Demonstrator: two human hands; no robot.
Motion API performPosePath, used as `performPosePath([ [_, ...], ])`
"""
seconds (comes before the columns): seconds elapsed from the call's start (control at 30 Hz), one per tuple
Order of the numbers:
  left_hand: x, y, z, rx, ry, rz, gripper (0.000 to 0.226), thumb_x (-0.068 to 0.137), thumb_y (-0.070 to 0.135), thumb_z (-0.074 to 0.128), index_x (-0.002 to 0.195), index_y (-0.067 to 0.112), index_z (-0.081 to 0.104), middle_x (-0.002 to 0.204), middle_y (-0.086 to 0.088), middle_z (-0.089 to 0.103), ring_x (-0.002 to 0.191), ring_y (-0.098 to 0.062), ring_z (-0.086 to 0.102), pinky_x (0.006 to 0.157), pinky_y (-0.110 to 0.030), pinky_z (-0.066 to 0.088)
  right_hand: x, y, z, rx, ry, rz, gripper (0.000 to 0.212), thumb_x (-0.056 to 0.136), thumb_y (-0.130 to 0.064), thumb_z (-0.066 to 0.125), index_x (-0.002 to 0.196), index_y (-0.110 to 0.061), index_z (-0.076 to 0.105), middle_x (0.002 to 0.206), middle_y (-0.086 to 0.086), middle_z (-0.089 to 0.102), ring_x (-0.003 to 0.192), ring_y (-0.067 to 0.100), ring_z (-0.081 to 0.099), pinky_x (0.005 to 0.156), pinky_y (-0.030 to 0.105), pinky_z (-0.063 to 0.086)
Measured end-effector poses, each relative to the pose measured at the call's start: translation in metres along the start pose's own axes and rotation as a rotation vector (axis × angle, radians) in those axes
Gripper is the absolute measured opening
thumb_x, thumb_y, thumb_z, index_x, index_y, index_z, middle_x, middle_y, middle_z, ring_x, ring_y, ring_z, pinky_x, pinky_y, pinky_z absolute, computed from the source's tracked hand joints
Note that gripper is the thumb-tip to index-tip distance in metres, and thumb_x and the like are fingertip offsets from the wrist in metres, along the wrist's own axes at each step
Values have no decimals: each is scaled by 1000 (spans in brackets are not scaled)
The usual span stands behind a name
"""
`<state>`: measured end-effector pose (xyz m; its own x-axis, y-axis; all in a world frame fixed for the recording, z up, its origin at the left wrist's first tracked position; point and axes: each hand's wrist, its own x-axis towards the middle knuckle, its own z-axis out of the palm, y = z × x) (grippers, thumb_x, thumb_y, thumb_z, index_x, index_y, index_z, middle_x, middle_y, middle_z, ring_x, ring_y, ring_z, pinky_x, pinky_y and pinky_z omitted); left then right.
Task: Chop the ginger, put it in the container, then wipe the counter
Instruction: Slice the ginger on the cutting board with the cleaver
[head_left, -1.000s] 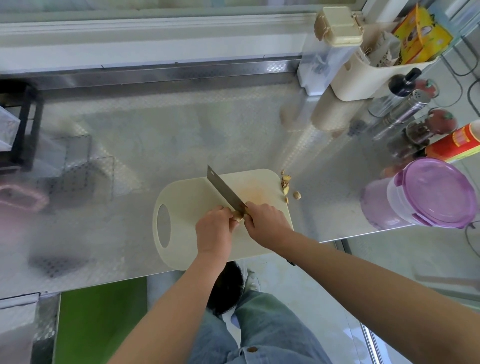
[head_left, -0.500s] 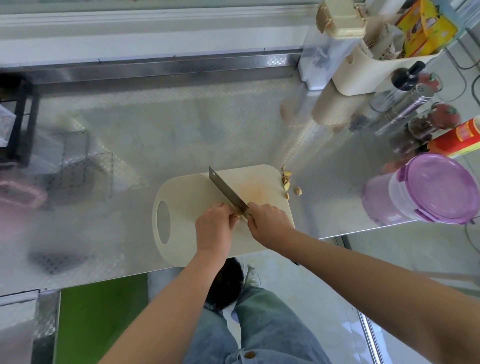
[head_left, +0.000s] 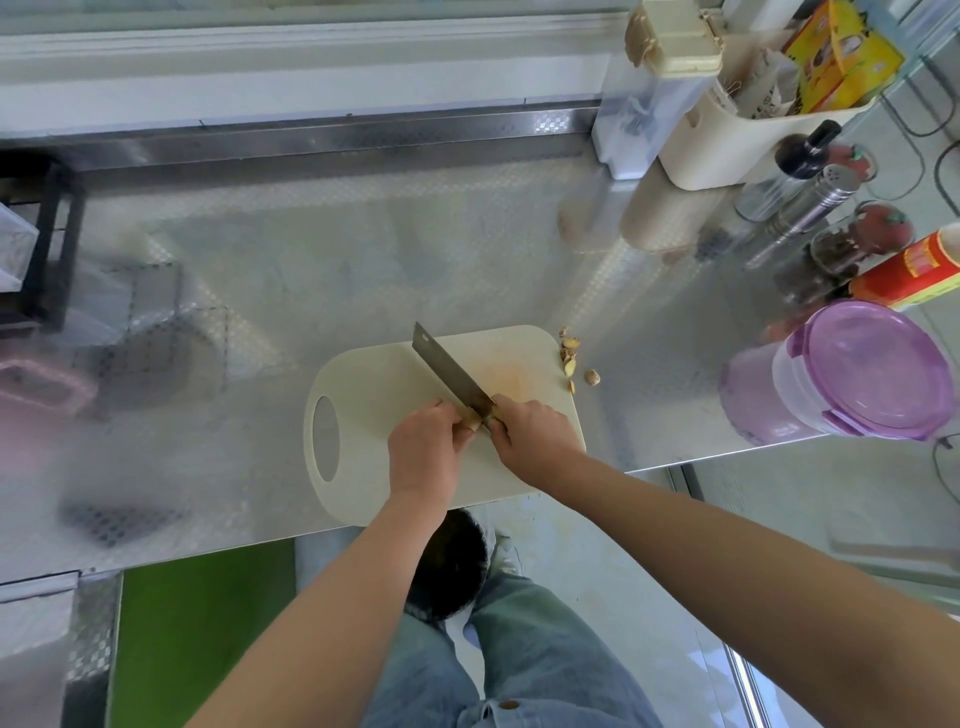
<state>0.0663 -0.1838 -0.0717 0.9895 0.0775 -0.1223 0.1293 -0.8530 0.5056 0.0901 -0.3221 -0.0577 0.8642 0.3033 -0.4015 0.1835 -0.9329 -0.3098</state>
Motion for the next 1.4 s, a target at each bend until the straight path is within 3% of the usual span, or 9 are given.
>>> performPosePath([
  [0.23,2,-2,3,53,11,17,18,89,28,64,90,10,65,91,-5,65,81,-26,61,61,-29,32,-12,3,3,-108,-42,-10,20,99,-19,35,115,-14,45,79,7,52,71,28,57,64,35,47],
  [0.47,-9,-6,11,7,82,100,15,78,16,75,75,8,62,74,-6,62,62,-29,58,50,-30,36,-6,-8,4,-123,-23,1,22,96,-15,36,116,-11,44,77,5,44,69,27,45,60,34,34],
  [0.7,-10,-9,7,-35,79,68,13,78,16,76,75,14,63,74,-1,60,62,-24,55,54,-31,39,0,2,-2,191,91,153,21,99,-27,38,99,-8,48,76,9,50,69,30,49,58,34,37],
  [0.83,-8,-7,3,-75,52,52,6,81,15,73,81,15,67,78,4,61,66,-18,54,61,-25,33,-2,10,-23,197,96,67,19,97,-26,42,84,-12,41,69,10,51,63,31,51,52,31,34],
  [0.93,-5,-10,5,-67,37,47,9,81,18,73,86,16,65,82,5,66,70,-17,58,62,-27,40,-7,8,-39,114,86,-64,14,97,-25,42,101,-12,46,62,3,44,61,30,49,50,33,37],
  [1.0,-4,-12,6,-53,35,35,13,81,18,74,86,14,62,80,1,67,69,-21,60,62,-30,42,-10,6,-44,45,67,-142,22,97,-25,40,115,-14,45,66,6,48,62,31,51,54,36,42],
  [1.1,-4,-11,6,-24,33,23,15,80,19,75,81,12,62,78,0,66,67,-21,56,61,-32,40,-15,2,-47,-40,10,-170,25,99,-26,34,119,-13,42,71,7,46,63,30,48,55,32,35],
  [1.27,-3,-9,6,-26,20,2,12,83,21,72,89,11,69,85,-4,66,72,-24,59,65,-33,43,-20,-3,-45,-136,-39,-149,28,98,-19,32,126,-12,36,70,6,44,66,29,51,57,32,39],
  [1.4,-2,-8,5,-9,11,21,12,83,19,72,88,9,69,84,-5,65,73,-26,59,62,-30,37,-24,-3,-46,-153,-69,-137,30,98,-17,34,128,-12,33,70,3,39,67,27,47,51,29,30],
])
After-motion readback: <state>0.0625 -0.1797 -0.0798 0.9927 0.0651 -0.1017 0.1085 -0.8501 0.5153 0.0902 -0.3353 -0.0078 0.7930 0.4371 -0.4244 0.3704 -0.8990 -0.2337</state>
